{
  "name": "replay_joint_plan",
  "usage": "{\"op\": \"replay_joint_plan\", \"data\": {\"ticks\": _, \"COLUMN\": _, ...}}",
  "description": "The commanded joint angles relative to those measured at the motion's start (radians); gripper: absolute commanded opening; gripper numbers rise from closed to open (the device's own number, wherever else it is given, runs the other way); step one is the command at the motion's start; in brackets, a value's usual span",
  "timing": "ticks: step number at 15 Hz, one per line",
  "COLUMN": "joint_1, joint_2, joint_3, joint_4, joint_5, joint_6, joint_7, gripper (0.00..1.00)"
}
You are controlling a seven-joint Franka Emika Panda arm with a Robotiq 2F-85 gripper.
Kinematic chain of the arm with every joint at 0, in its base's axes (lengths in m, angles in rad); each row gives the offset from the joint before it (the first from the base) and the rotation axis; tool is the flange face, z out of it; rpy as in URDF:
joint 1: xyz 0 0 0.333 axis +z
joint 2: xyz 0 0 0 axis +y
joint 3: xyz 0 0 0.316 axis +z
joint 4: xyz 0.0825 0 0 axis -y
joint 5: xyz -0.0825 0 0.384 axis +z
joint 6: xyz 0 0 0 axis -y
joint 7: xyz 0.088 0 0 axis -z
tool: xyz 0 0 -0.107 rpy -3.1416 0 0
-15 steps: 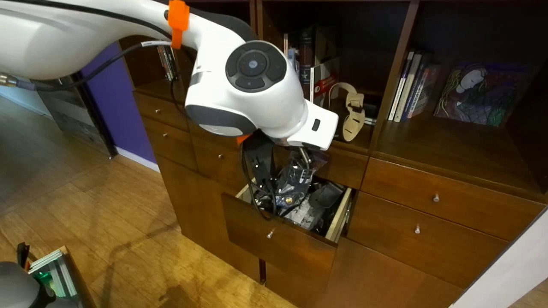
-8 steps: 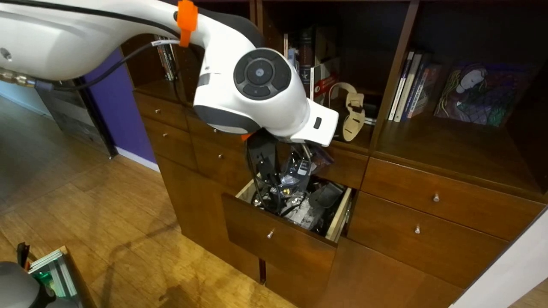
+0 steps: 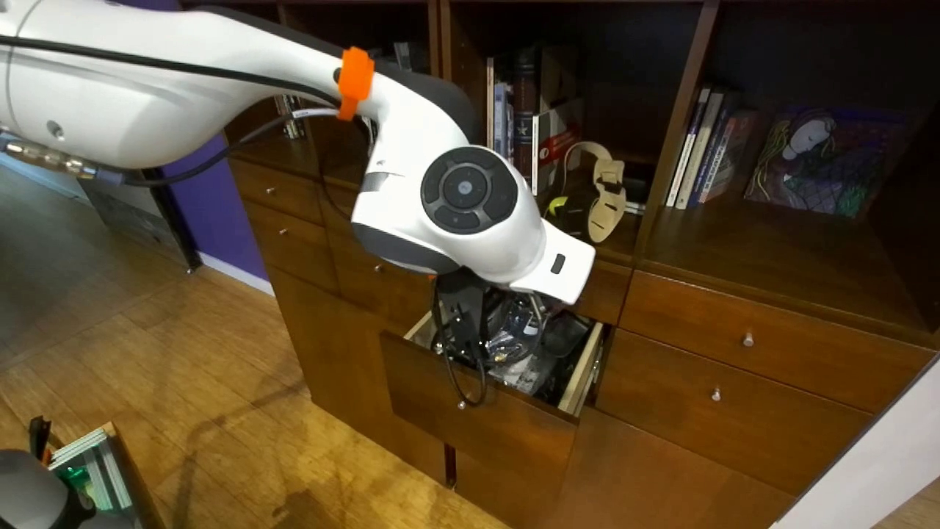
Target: Put the clear plastic in the open drawer.
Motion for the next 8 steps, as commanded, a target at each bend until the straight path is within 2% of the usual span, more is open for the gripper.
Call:
{"op": "replay_joint_plan", "data": {"ticks": 1, "joint_1": -0.013, "joint_2": 0.017, "joint_3": -0.005, "joint_4": -0.010, "joint_5": 0.007, "joint_6": 0.075, "joint_7": -0.027, "gripper": 0.01}}
{"op": "replay_joint_plan", "data": {"ticks": 8, "joint_1": -0.021, "joint_2": 0.061, "joint_3": -0.009, "joint_4": -0.028, "joint_5": -0.069, "joint_6": 0.128, "joint_7": 0.001, "gripper": 0.01}}
